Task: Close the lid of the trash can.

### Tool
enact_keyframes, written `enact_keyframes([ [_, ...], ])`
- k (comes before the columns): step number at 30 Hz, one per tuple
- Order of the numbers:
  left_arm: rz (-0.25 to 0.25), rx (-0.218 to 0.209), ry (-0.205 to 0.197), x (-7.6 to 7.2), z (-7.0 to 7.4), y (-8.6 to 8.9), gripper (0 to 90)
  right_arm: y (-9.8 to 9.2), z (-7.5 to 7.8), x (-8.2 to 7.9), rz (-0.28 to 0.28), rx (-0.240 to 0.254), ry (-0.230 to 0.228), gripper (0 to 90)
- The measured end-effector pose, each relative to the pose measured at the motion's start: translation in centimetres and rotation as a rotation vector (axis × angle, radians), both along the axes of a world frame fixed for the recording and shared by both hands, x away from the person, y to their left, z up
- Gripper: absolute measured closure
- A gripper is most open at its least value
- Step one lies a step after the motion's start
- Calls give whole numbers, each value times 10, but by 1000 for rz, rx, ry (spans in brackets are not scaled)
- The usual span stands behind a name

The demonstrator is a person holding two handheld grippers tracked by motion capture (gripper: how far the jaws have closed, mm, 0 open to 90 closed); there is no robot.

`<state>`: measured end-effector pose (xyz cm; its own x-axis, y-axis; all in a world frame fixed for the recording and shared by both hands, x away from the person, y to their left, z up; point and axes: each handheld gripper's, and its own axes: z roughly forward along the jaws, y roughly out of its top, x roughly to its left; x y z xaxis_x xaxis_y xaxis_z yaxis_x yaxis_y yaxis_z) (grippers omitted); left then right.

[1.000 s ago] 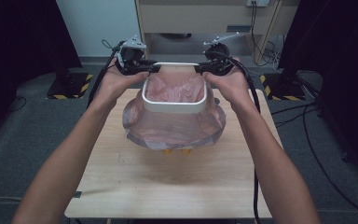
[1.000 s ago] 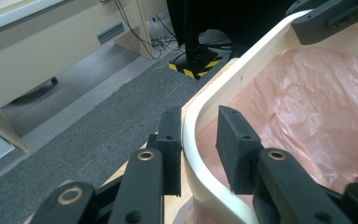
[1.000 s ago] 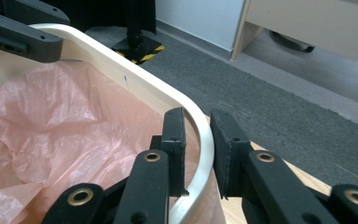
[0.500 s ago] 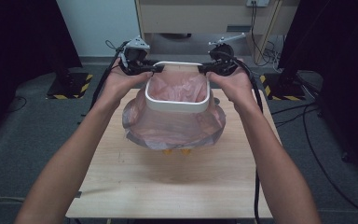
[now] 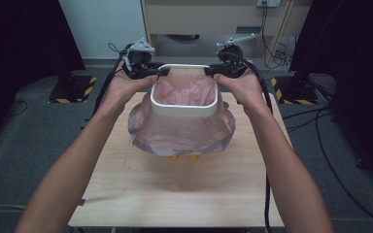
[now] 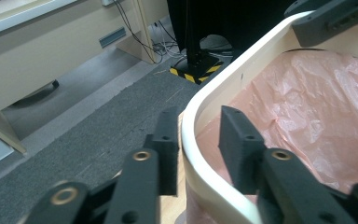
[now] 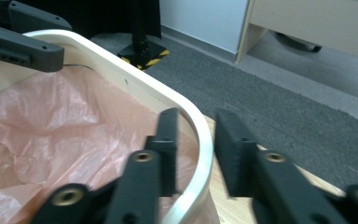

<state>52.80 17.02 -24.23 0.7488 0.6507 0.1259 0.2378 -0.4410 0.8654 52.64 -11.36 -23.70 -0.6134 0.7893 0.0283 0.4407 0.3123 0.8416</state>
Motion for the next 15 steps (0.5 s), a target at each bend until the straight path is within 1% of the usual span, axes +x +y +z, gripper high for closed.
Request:
enact_keyframes([
  [1, 5, -3, -6, -1, 0, 0, 587, 0, 0, -1, 4, 7, -8, 606],
  [3, 17, -19, -18, -2, 1, 1, 435, -2, 2, -4, 12, 20, -25, 499],
  [4, 17, -19, -18, -2, 1, 1, 377, -3, 3, -5, 10, 25, -34, 442],
  [5, 20, -32, -17, -2, 2, 1, 377, -3, 3, -5, 10, 25, -34, 442],
  [6, 24, -61, -16, -3, 5, 4, 300, -7, 6, -9, 9, 46, -54, 380],
  [8, 33, -90, -17, -5, 9, 8, 240, -13, 8, -12, 4, 64, -82, 316],
  [9, 33, -90, -17, -5, 9, 8, 217, -16, 9, -13, 0, 78, -90, 294],
  [10, 49, -121, -13, -5, 13, 15, 193, -20, 9, -14, -4, 87, -99, 274],
  [11, 62, -135, -17, -6, 14, 19, 173, -24, 10, -16, -10, 102, -106, 254],
  [13, 88, -145, -24, -7, 16, 28, 147, -35, 9, -17, -28, 118, -117, 223],
  [14, 88, -145, -24, -7, 16, 28, 136, -35, 9, -17, -28, 118, -117, 223],
  [15, 106, -154, -25, -9, 16, 35, 128, -47, 7, -18, -53, 143, -127, 210],
])
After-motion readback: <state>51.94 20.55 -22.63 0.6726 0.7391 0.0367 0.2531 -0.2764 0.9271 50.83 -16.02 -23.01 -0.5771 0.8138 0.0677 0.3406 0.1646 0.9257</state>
